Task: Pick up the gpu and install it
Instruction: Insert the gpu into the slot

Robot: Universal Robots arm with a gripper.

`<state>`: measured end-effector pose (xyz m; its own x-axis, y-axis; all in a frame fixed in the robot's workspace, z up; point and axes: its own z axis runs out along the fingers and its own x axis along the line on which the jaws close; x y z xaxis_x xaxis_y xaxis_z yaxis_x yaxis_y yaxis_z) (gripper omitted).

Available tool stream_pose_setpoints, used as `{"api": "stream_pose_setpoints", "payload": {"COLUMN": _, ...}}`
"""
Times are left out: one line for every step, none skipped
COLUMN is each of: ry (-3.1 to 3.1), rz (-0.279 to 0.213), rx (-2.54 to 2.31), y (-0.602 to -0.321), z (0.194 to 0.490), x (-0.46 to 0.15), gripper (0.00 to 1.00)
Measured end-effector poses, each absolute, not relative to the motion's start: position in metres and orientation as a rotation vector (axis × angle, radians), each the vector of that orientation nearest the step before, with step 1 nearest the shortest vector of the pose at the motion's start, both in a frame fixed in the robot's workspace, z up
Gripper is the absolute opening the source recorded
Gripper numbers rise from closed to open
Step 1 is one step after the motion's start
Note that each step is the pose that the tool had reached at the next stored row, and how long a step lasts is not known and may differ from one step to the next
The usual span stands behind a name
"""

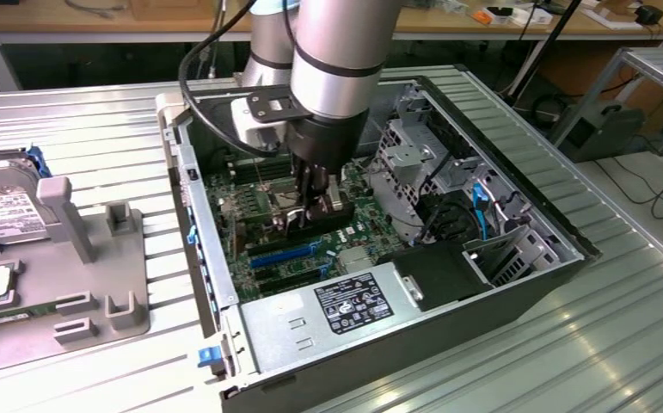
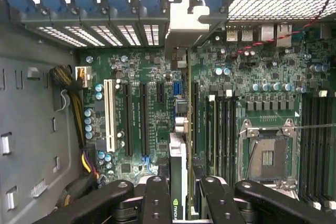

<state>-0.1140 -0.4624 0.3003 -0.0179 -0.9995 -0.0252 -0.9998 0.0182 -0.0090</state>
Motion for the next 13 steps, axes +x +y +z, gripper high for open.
{"api": "stream_pose_setpoints", "payload": {"ry": 2.224, "rz": 0.018, "rx": -2.184, "y": -0.462, "z": 0.299, "x": -0.116, "gripper": 0.27}}
{"api": "stream_pose_setpoints", "payload": {"ry": 2.224, "rz": 0.018, "rx": -2.184, "y": -0.462, "z": 0.298, "x": -0.118, "gripper": 0.27}}
{"api": "stream_pose_setpoints", "payload": {"ry": 2.224, "rz": 0.017, "rx": -2.184, "y": -0.462, "z": 0.296, "x": -0.122, "gripper": 0.27}}
{"api": "stream_pose_setpoints", "payload": {"ry": 2.224, "rz": 0.018, "rx": -2.184, "y": -0.462, "z": 0.295, "x": -0.125, "gripper": 0.27}}
{"api": "stream_pose_setpoints", "payload": {"ry": 2.224, "rz": 0.018, "rx": -2.184, "y": -0.462, "z": 0.294, "x": -0.126, "gripper": 0.27}}
{"api": "stream_pose_setpoints", "payload": {"ry": 2.224, "rz": 0.018, "rx": -2.184, "y": -0.462, "z": 0.294, "x": -0.127, "gripper": 0.27}}
{"api": "stream_pose_setpoints", "payload": {"ry": 2.224, "rz": 0.018, "rx": -2.185, "y": -0.462, "z": 0.294, "x": -0.127, "gripper": 0.27}}
{"api": "stream_pose_setpoints", "payload": {"ry": 2.224, "rz": 0.018, "rx": -2.185, "y": -0.462, "z": 0.294, "x": -0.127, "gripper": 0.27}}
{"api": "stream_pose_setpoints", "payload": {"ry": 2.225, "rz": 0.019, "rx": -2.185, "y": -0.462, "z": 0.293, "x": -0.128, "gripper": 0.27}}
{"api": "stream_pose_setpoints", "payload": {"ry": 2.225, "rz": 0.02, "rx": -2.185, "y": -0.462, "z": 0.293, "x": -0.128, "gripper": 0.27}}
{"api": "stream_pose_setpoints", "payload": {"ry": 2.226, "rz": 0.021, "rx": -2.186, "y": -0.462, "z": 0.293, "x": -0.129, "gripper": 0.27}}
{"api": "stream_pose_setpoints", "payload": {"ry": 2.227, "rz": 0.023, "rx": -2.187, "y": -0.462, "z": 0.293, "x": -0.129, "gripper": 0.27}}
{"api": "stream_pose_setpoints", "payload": {"ry": 2.228, "rz": 0.026, "rx": -2.188, "y": -0.462, "z": 0.293, "x": -0.129, "gripper": 0.27}}
